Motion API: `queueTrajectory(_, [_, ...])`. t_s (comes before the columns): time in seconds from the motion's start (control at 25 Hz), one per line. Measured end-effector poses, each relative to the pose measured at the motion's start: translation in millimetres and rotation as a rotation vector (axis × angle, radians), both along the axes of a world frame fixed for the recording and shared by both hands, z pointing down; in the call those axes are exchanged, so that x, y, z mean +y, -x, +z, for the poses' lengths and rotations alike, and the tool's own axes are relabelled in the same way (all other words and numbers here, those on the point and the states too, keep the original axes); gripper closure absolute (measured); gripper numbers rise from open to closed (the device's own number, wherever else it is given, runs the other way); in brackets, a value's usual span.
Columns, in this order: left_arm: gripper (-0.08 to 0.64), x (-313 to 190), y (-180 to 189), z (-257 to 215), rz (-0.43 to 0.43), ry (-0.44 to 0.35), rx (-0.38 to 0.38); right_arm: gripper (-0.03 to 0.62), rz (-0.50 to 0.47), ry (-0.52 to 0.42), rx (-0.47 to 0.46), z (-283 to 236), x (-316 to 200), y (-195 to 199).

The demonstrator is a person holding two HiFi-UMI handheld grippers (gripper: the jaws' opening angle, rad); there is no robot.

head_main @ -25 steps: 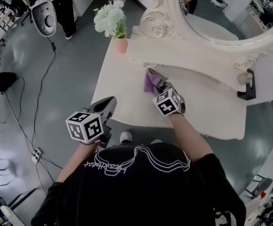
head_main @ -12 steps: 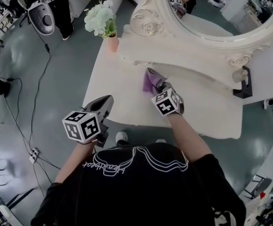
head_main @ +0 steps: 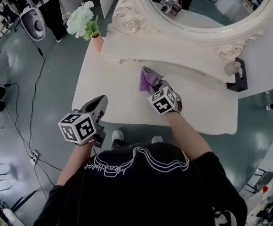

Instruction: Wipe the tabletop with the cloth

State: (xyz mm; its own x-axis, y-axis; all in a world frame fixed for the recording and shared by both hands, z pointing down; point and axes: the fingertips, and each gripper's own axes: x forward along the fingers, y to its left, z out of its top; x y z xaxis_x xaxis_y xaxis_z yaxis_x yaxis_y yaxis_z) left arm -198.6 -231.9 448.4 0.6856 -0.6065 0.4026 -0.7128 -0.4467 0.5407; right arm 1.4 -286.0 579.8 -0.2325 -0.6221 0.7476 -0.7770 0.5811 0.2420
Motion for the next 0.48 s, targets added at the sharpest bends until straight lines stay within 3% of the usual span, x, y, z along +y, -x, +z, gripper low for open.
queueTrajectory(0.48, [0.556, 11, -79, -5, 0.079, -0.002, 0.005, 0.546, 0.045, 0.008, -0.004, 0, 25, -68])
